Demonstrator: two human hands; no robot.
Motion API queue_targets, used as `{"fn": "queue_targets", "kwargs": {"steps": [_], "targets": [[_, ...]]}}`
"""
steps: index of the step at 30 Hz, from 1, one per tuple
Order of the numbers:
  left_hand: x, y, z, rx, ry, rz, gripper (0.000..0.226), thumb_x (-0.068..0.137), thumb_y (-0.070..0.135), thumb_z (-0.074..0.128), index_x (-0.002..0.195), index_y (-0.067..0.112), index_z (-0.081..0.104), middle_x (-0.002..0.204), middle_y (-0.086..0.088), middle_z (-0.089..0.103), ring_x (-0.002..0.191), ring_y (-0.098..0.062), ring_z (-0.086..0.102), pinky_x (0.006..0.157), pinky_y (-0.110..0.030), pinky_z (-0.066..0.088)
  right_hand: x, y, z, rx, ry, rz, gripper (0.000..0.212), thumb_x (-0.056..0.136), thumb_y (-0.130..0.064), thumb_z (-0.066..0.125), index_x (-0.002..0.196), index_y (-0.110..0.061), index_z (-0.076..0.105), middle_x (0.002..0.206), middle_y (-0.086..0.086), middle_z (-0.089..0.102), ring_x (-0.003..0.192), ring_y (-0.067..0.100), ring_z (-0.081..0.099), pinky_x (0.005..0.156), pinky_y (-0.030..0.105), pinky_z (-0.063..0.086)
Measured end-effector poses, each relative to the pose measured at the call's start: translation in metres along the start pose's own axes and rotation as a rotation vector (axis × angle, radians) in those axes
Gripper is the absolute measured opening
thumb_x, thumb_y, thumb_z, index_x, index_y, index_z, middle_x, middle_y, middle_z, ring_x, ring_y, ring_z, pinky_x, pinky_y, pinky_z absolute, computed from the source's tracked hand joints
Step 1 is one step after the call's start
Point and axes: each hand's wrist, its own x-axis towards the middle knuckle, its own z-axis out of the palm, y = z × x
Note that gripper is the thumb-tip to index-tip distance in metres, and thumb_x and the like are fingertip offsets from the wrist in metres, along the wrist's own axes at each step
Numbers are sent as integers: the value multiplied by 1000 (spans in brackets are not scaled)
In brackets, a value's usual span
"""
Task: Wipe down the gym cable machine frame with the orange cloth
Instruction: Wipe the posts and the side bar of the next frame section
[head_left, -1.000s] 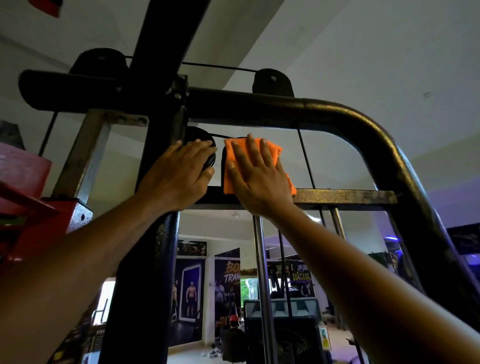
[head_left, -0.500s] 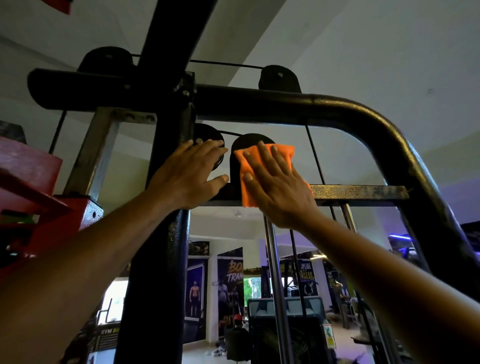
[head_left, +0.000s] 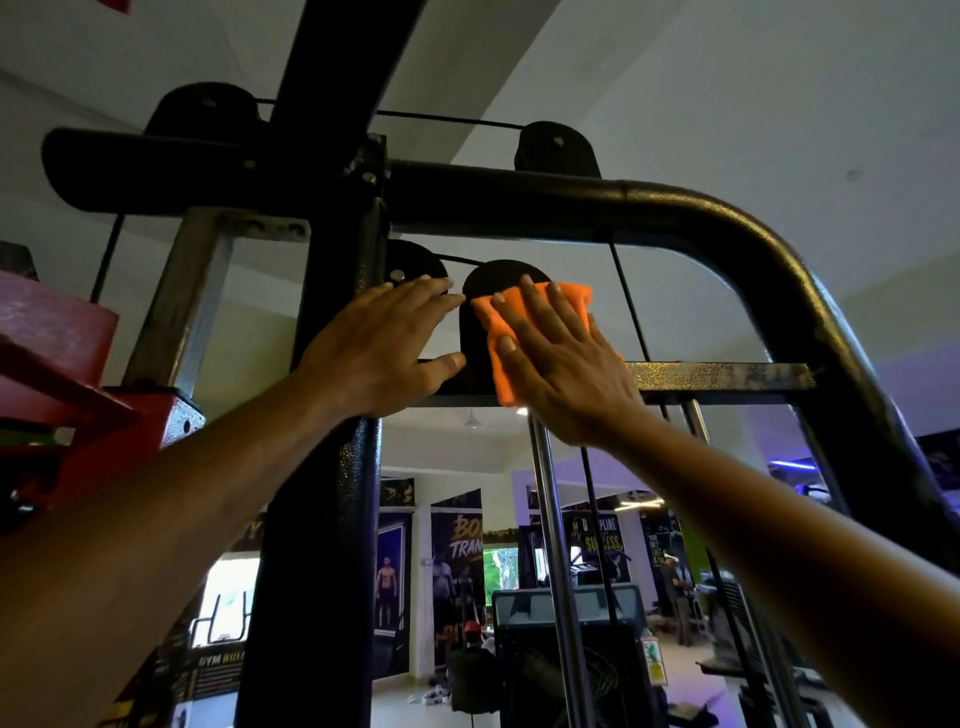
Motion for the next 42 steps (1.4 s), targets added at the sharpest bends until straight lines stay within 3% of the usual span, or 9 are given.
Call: {"fn": "queue_targets", "kwargs": {"steps": [4,8,12,17,20,26,34,39,42], "targets": [[1,0,1,17,14,22,78,100,65,44,169,31,26,177,6,21,163,-18,19,131,-46,18,41,-2,-6,66,23,70,69,110,-68,11,172,-45,-5,181,-5,-17,165,26,-22,132,67,-3],[1,0,1,-1,23,21,71,105,56,54,168,32,30,177,6,23,163,-20,20,130,-47,19,6,-20,2,64,64,105,66,111,-66,10,172,-46,-6,181,-8,-18,166,22,-22,131,57,5],[-2,1,-1,19,-4,19,75,100,64,41,167,32,30,176,2,24,163,-23,22,129,-52,23,-72,-14,7,-28,39,36,65,114,-64,12,173,-42,-5,181,-10,-15,166,14,-21,131,48,-10],[-1,2,-1,10,-24,17,77,98,64,35,167,30,30,176,0,25,164,-23,19,132,-52,15,-91,47,-21,27,47,201,74,109,-72,5,174,-36,13,182,-6,-1,168,16,-10,136,58,11],[0,19,4,-3,30,14,72,100,57,35,166,27,32,175,-1,27,164,-22,16,133,-50,6,-72,54,-42,47,163,288,70,110,-70,8,173,-39,17,182,-5,3,168,19,-6,134,51,7],[0,77,42,-137,4,78,69,105,49,31,169,26,25,179,2,17,166,-16,5,134,-45,0,-76,20,1,-110,52,127,66,115,-63,19,173,-41,-2,182,-3,-14,167,21,-18,131,52,-21],[-2,77,59,-120,17,21,69,107,55,20,172,34,8,179,12,-4,163,-6,-15,131,-38,-15,-81,62,-12,35,129,449,65,111,-65,5,172,-45,14,183,-4,4,168,22,-6,133,54,-14],[8,102,60,-220,-30,0,73,106,57,17,172,30,7,179,10,-5,163,-6,-15,131,-35,-14,-76,38,-7,-3,82,147,60,115,-63,17,170,-41,23,181,-6,19,168,20,4,135,52,-2],[10,107,61,-220,-33,10,72,105,55,19,172,30,10,179,12,-3,163,-6,-14,130,-34,-15,-89,86,-18,-27,73,206,65,112,-68,15,169,-40,28,179,-6,24,167,21,12,134,56,9]]}}
